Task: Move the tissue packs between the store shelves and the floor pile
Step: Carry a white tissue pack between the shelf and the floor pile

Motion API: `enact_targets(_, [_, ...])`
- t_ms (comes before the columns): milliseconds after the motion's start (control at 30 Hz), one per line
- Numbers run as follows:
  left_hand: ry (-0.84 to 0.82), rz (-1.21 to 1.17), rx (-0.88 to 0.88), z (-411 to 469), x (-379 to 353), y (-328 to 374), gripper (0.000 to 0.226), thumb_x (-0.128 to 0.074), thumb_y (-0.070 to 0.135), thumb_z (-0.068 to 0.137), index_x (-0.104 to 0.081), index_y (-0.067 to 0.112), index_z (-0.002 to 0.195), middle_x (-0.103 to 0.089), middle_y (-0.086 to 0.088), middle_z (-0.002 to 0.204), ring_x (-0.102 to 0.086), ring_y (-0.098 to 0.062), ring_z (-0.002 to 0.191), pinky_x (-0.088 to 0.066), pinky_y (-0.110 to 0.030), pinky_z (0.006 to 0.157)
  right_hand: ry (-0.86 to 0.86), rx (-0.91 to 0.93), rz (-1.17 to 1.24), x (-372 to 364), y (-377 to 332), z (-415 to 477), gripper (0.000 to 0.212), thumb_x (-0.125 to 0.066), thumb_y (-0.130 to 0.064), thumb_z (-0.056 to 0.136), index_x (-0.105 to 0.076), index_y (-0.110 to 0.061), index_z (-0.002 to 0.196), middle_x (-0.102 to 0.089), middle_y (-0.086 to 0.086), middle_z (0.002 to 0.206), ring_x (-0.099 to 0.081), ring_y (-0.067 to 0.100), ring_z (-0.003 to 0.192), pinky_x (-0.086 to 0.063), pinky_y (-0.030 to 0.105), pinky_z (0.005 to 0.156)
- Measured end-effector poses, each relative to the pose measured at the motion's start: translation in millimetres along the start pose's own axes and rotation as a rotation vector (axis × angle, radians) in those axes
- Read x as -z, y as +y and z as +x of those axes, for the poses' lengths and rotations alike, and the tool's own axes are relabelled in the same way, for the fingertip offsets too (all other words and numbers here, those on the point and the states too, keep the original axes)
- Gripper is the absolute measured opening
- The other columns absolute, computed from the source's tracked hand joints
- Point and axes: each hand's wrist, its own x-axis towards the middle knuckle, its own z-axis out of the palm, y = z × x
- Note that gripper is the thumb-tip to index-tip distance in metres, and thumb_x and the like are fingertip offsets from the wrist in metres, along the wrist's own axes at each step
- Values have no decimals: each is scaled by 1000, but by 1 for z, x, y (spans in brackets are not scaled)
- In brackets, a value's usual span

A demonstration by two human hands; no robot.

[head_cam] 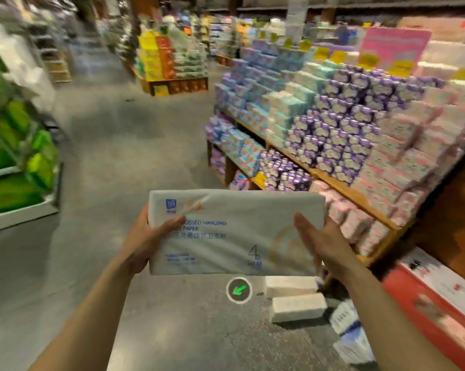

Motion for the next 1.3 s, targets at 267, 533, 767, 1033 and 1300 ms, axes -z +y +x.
enact_targets(267, [163, 27, -44, 61, 218, 17, 73, -86, 40, 67, -58, 10, 127, -73, -16, 114, -71, -39, 103, -58, -57, 84, -169, 14, 124, -246, -21, 101, 52, -76, -42, 78, -67, -10, 118, -77, 8, 104, -75, 14, 80, -58, 25, 61])
enact_targets(533, [338, 55, -45, 147, 360, 14, 38, -83, 35, 69, -70, 28, 104, -75, -12, 108, -73, -33, 98, -60, -50, 81, -377, 11, 74, -435, -35, 220, 76, -86, -62, 57, -70, -7, 107, -79, 1, 85, -76, 15, 75, -57, 27, 56])
enact_targets(767, [588, 31, -66, 238, 491, 9, 75, -91, 52, 55, -65, 17, 116, -75, -14, 109, -73, -34, 98, -60, -48, 79, -694, 70, 35, -633, -68, 353, 77, -98, -45, 53, -64, -13, 115, -79, 1, 97, -75, 14, 88, -61, 29, 71])
enact_targets(1033, [947, 1, -75, 268, 667, 11, 74, -88, 43, 60, -60, 14, 122, -74, -12, 111, -73, -30, 98, -60, -45, 78, -1038, 139, -32, -896, -116, 411, 69, -88, -44, 62, -67, -13, 119, -77, 8, 107, -74, 22, 95, -61, 36, 76])
enact_targets(1300, [1157, -23, -72, 258, 914, -4, 75, -93, 36, 66, -55, 16, 128, -72, -12, 116, -72, -32, 103, -58, -57, 86, -1242, 193, -37, -1193, -132, 375, 49, -91, -37, 68, -72, -18, 109, -78, 8, 99, -75, 30, 91, -62, 49, 80])
